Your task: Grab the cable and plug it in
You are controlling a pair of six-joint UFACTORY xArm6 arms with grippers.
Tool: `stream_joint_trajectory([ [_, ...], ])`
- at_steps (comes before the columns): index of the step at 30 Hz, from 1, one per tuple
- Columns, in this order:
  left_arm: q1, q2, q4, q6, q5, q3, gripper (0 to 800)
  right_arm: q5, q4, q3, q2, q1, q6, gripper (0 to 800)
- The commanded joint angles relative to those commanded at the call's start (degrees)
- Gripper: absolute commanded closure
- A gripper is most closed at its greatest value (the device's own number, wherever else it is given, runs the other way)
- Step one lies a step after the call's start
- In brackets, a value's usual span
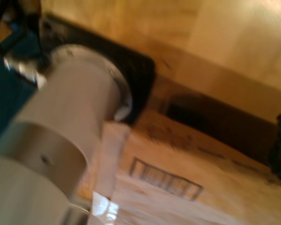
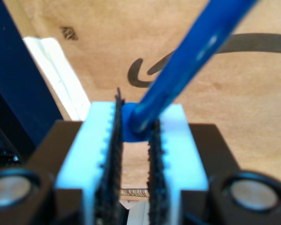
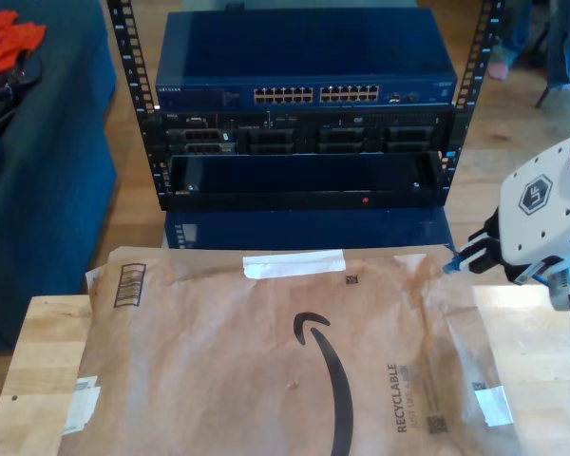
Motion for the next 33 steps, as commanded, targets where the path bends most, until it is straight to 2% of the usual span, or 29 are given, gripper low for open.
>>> stream_joint_trajectory([
  [5,8.1,-1.4,0.1,10.5,0.2,4.1,0,-0.1,-0.1,1.1,-0.1,0.3,0.2,798],
  [10,9.8,-8.1,4.1,16.1,0.0,12.4,0,-0.1,0.0,1.2,0.0,0.2,0.1,798],
  [14,9.8,-10.5,5.3,16.4,0.3,15.5,0,-0.1,0.0,1.8,-0.4,0.1,0.1,798],
  [23,13.5,-10.9,5.5,18.7,-0.2,19.2,0,-0.4,0.2,3.4,-2.5,0.2,0.1,798],
  [29,13.5,-11.3,5.9,18.7,-7.6,24.3,0,-0.4,0.2,4.0,-2.5,0.2,0.2,799],
  [33,13.7,-12.3,6.2,18.7,-10.8,27.3,0,-0.4,0.2,4.0,-2.5,0.2,0.1,798],
])
